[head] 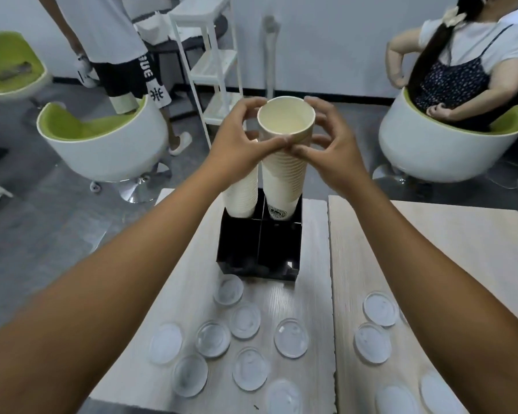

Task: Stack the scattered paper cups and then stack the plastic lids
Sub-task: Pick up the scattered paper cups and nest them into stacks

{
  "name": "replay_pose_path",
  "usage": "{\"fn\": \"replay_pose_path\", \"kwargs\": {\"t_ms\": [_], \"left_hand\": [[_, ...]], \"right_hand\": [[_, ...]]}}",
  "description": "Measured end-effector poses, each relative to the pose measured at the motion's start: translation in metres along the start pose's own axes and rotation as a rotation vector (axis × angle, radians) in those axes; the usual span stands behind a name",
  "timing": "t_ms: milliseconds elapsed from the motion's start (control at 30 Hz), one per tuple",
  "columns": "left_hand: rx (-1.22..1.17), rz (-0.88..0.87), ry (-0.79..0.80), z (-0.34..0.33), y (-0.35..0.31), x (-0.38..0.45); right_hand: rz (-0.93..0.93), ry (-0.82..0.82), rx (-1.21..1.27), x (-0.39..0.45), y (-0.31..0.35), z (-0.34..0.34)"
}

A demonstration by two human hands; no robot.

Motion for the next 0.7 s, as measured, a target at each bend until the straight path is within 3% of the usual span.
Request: {"fn": "replay_pose_path", "kwargs": {"t_ms": [300, 700], "left_hand": [[0.173, 0.044, 0.077, -0.023, 0.041, 0.007], [0.215, -0.004, 0.037, -0.028, 0.046, -0.007]], "right_hand": [[-0.141, 0.052, 0.011, -0.018, -0.052, -0.007], [-0.237, 0.115, -0.074, -0.024, -0.059, -0.009]]}}
Point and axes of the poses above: each hand's wrist, its own x-axis towards the middle knuckle, its own z-axis out of the back of the hand, y = z × x, the point moved 5 cm from there along x, towards the middle knuckle
